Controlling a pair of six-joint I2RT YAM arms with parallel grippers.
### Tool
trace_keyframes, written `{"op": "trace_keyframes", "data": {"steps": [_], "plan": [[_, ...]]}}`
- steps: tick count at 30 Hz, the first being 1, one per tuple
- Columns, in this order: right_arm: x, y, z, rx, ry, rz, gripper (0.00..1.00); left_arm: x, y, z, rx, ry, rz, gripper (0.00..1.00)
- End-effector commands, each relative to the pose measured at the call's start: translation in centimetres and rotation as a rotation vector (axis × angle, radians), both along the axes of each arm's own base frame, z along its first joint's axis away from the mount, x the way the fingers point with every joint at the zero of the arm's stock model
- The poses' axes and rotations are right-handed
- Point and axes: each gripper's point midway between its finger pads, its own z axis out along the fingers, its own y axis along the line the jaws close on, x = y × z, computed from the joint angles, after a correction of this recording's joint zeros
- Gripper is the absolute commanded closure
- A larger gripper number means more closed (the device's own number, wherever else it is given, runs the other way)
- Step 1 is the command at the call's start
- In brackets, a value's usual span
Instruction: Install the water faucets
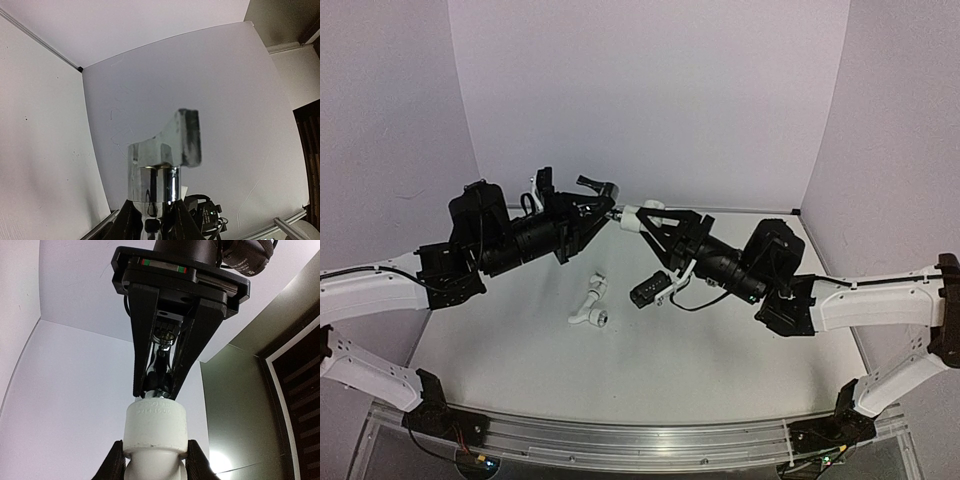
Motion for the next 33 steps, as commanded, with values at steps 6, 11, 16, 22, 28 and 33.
{"op": "trace_keyframes", "data": {"steps": [6, 11, 16, 22, 28, 33], "plan": [[-1.0, 0.0, 4.4, 0.007, -0.22, -0.073, 1.0, -2.0, -1.1, 3.2, -0.077, -0.145, -0.099, 1.0], [-1.4, -0.2, 4.5, 0.051, -0.123, -0.037, 1.0, -2.6, -1.3, 3.7, -0.093, -0.195, -0.128, 1.0], [-1.5, -0.2, 5.3, 0.128, -0.004, -0.019, 1.0, -3.1, -1.3, 4.0, -0.109, -0.239, -0.147, 1.0], [-2.1, -0.3, 6.4, 0.207, 0.137, 0.038, 1.0, -3.8, -2.0, 4.3, -0.104, -0.293, -0.196, 1.0], [-2.4, -0.1, 7.0, 0.271, 0.284, 0.057, 1.0, -4.1, -2.2, 4.3, -0.104, -0.33, -0.212, 1.0], [-2.9, 0.0, 7.5, 0.313, 0.436, 0.1, 1.0, -4.7, -2.9, 4.3, -0.085, -0.374, -0.255, 1.0]]}}
